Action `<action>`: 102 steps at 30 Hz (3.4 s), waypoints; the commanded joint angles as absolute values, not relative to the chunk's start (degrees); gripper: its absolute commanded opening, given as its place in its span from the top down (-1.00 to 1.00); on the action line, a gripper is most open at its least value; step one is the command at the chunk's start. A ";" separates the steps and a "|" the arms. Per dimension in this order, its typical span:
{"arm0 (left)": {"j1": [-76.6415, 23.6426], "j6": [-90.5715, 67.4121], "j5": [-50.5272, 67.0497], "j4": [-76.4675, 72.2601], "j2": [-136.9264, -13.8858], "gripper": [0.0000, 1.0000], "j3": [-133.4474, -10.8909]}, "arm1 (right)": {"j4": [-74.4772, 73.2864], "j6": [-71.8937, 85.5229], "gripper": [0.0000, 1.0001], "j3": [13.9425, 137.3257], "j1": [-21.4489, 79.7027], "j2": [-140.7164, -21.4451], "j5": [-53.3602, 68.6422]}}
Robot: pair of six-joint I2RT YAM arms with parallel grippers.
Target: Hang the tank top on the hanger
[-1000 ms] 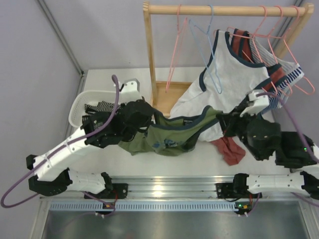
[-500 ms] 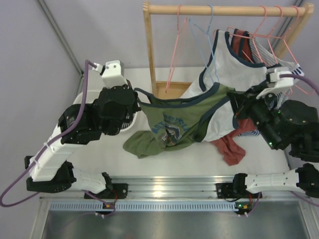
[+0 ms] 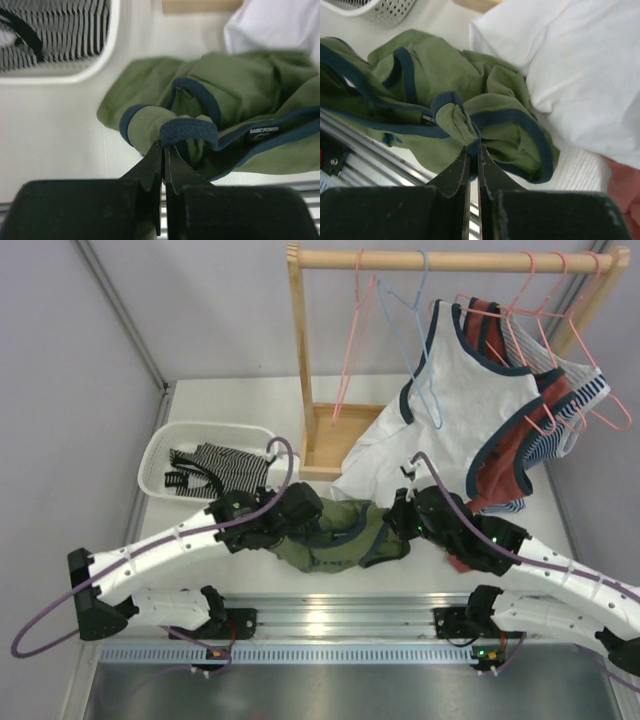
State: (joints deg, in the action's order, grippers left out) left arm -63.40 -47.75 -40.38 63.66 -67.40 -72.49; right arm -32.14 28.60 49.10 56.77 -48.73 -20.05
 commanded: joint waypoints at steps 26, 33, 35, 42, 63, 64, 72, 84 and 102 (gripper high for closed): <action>-54.32 -43.78 -22.33 32.61 -66.71 0.22 -52.82 | -29.00 41.75 0.03 37.87 55.72 -48.61 -17.49; -54.32 -42.01 -19.95 33.84 -63.72 0.20 -53.53 | -30.85 40.26 -0.08 41.57 55.90 -47.64 -17.49; -54.32 -42.36 -19.60 34.01 -63.20 0.21 -53.35 | -31.20 39.99 -0.08 42.54 55.99 -47.73 -17.40; -54.32 -43.07 -19.42 35.24 -60.74 0.22 -53.17 | -32.78 39.73 -0.06 44.73 57.21 -47.29 -18.28; -54.32 -42.89 -19.25 41.48 -53.53 0.24 -58.09 | -54.14 12.95 -0.09 118.89 53.28 -75.40 -31.29; -54.32 -42.37 -19.34 41.66 -53.53 0.24 -58.53 | -53.88 11.79 -0.09 122.31 51.61 -77.50 -29.90; -54.32 -39.82 -18.81 42.01 -53.79 0.24 -62.22 | -50.28 5.28 -0.11 129.47 28.22 -84.02 -3.80; -54.32 -38.58 -18.55 42.54 -54.23 0.23 -62.93 | -47.81 1.94 -0.11 129.64 19.95 -91.58 6.43; -54.32 -39.46 -18.98 43.68 -54.93 0.23 -63.98 | -44.12 -1.58 0.17 126.21 19.86 -95.54 5.80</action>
State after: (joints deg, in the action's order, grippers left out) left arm -54.41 -39.66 -18.87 43.42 -54.92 -61.63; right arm -47.46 0.16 125.99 20.56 -95.46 5.72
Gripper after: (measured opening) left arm 0.384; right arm 0.417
